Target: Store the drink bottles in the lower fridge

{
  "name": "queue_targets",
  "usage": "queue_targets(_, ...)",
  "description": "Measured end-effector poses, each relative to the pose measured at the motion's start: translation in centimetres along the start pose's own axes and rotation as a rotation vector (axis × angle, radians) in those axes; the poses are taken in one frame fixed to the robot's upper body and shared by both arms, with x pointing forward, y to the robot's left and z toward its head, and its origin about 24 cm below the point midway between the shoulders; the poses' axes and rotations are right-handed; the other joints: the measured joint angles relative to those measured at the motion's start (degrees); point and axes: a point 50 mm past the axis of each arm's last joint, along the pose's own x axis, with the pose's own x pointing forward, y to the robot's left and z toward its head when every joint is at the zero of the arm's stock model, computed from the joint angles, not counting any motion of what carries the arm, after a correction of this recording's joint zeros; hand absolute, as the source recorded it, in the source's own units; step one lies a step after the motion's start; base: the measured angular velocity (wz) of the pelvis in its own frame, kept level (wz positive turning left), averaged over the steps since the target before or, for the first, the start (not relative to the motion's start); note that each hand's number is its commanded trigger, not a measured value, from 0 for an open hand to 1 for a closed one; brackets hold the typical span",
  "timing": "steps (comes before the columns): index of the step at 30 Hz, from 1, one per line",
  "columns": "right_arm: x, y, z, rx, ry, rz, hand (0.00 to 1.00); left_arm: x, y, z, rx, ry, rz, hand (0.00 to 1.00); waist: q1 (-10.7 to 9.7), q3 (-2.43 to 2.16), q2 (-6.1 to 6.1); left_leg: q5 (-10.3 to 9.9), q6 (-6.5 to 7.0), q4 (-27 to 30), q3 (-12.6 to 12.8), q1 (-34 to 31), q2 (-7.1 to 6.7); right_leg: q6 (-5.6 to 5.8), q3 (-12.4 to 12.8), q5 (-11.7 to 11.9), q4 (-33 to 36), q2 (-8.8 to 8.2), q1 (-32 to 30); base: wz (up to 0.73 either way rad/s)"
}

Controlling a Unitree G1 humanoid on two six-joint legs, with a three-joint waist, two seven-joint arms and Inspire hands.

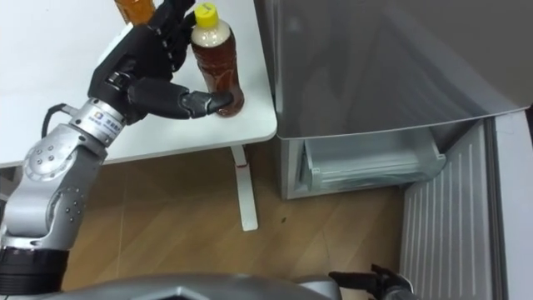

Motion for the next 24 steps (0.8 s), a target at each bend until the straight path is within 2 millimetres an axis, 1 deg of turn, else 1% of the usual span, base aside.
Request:
queue_targets(3,0.0,-0.2,0.0,0.006,-0.002,-0.005,0.00,0.1,0.1,-0.3,-0.006,0.011,0.004,0.00,-0.2,0.06,0.64,0.0,-0.01,0.0,0.1,0.1,0.05,-0.02,0.1,0.0,0.0,0.05,0.0,0.00)
queue_targets(5,-0.1,-0.4,0.1,0.004,-0.007,-0.013,0.00,0.4,0.3,-0.8,-0.019,0.028,0.010,0.00,-0.1,0.26,1.05,0.0,-0.03,-0.1,0.1,0.6,0.12,-0.03,0.1,0.0,0.0,0.11,-0.1,0.00)
queue_targets(8,-0.1,-0.4,0.1,0.004,-0.010,-0.027,0.00,0.6,0.5,-1.3,-0.032,0.049,0.026,0.00,-0.2,0.20,1.36,0.0,-0.08,-0.3,0.1,0.8,0.14,-0.04,0.2,0.0,0.0,0.15,-0.1,0.00)
queue_targets(14,-0.1,-0.4,-0.1,0.005,-0.013,-0.037,0.00,0.7,0.7,-1.7,-0.045,0.065,0.031,0.00,-0.3,0.17,1.22,0.0,-0.10,-0.4,0.1,0.9,0.14,-0.03,0.3,0.0,0.0,0.16,-0.1,0.00)
queue_targets(21,-0.1,-0.3,-0.2,0.006,-0.008,-0.035,0.00,0.9,0.7,-1.5,-0.049,0.060,0.026,0.00,-0.6,0.07,0.83,0.0,-0.10,-0.4,0.3,1.0,0.14,-0.03,0.4,0.0,-0.1,0.15,-0.1,0.00)
queue_targets(22,-0.1,-0.3,-0.2,0.006,-0.006,-0.035,0.00,1.0,0.7,-1.5,-0.049,0.059,0.026,0.09,-0.7,0.04,0.75,0.0,-0.10,-0.4,0.3,1.0,0.14,-0.03,0.5,0.0,0.0,0.15,0.0,0.00)
queue_targets(24,-0.1,-0.3,-0.3,0.006,0.004,-0.035,0.00,1.0,0.7,-1.5,-0.049,0.060,0.026,0.30,-1.0,-0.05,0.55,0.0,-0.10,-0.4,0.3,1.1,0.14,-0.03,0.6,0.0,0.0,0.15,0.0,0.00)
